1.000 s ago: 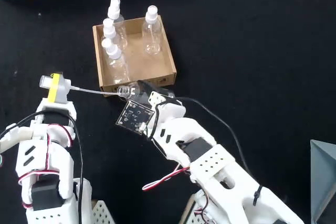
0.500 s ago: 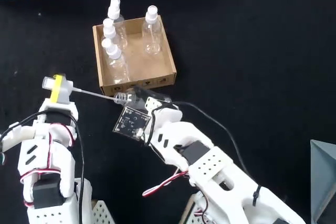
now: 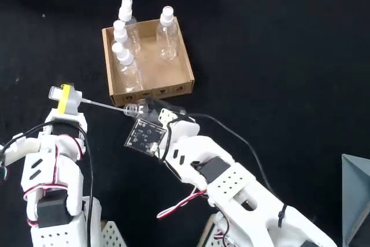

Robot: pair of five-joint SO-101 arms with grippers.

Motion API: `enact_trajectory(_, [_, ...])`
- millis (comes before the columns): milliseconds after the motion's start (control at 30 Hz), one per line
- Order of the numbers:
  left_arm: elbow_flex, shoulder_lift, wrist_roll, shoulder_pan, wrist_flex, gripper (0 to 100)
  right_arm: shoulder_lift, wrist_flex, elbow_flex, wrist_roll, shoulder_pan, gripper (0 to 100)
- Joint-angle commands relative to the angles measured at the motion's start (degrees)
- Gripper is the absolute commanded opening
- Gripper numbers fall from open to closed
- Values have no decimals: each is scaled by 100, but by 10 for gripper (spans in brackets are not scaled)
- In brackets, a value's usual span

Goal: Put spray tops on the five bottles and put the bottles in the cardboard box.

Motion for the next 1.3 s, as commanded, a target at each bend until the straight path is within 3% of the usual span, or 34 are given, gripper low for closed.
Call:
enact_trajectory(0, [-92,-44,-62,84,9,30,-259,-229,-127,-132,-18,29])
enact_trajectory(267, [-57,-44,-62,127,-9,30,-233,-229,-136,-123,-35,30])
enact_trajectory(533, [84,-44,-79,637,-9,30,-251,-229,-136,-114,-35,31])
enact_trajectory(833, [242,-44,-563,1253,-9,30,-251,-229,-136,-88,-35,30])
enact_trajectory(1267, [251,-44,-826,1332,44,30,-224,-229,-145,-79,-35,30])
